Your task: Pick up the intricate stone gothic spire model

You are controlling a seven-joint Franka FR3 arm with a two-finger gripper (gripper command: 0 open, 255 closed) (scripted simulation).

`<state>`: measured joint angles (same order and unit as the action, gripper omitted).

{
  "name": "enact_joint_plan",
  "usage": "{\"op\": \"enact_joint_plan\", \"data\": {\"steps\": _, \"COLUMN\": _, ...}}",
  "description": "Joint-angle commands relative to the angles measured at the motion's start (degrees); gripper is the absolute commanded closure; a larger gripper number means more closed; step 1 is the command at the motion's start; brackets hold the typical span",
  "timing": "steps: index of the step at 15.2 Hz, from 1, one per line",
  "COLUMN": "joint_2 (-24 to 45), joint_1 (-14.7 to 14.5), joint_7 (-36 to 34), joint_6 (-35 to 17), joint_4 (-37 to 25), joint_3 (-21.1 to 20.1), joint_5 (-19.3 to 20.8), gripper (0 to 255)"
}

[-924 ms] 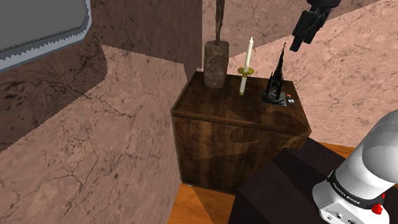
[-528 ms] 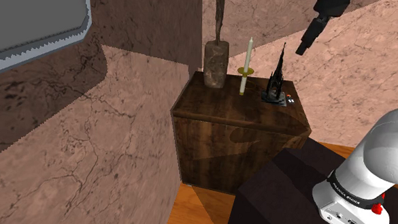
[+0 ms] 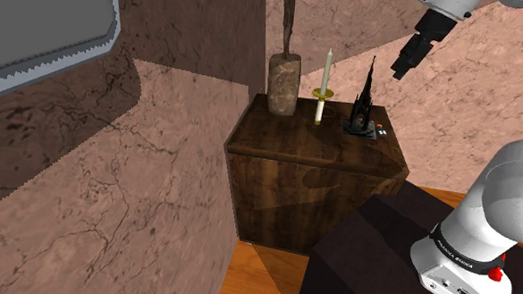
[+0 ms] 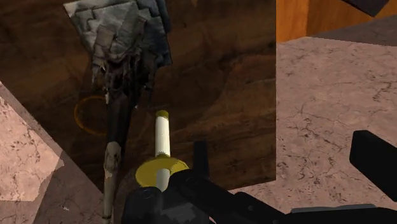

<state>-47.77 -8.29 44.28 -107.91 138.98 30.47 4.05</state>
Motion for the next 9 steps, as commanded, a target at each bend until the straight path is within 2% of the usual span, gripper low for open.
{"op": "enact_joint_plan", "data": {"steps": 1, "joint_2": 2.4, "joint_1": -3.1, "joint_7": 7.4, "joint_6": -2.8, "joint_4": -0.8, "joint_3": 5.9, "joint_5": -0.7, "gripper": 0}}
{"op": "enact_joint_plan", "data": {"steps": 5, "joint_2": 8.4, "joint_1": -12.1, "joint_7": 22.0, "joint_6": -5.9, "joint_4": -5.2, "joint_3": 18.9, "joint_5": -4.0, "gripper": 0}}
{"op": "enact_joint_plan", "data": {"steps": 7, "joint_2": 11.7, "joint_1": -18.4, "joint_7": 29.5, "joint_6": -6.5, "joint_4": -8.5, "joint_3": 26.5, "joint_5": -6.5, "gripper": 0}}
{"op": "enact_joint_plan", "data": {"steps": 9, "joint_2": 14.8, "joint_1": -26.3, "joint_7": 36.9, "joint_6": -6.3, "joint_4": -12.5, "joint_3": 35.1, "joint_5": -9.5, "gripper": 0}}
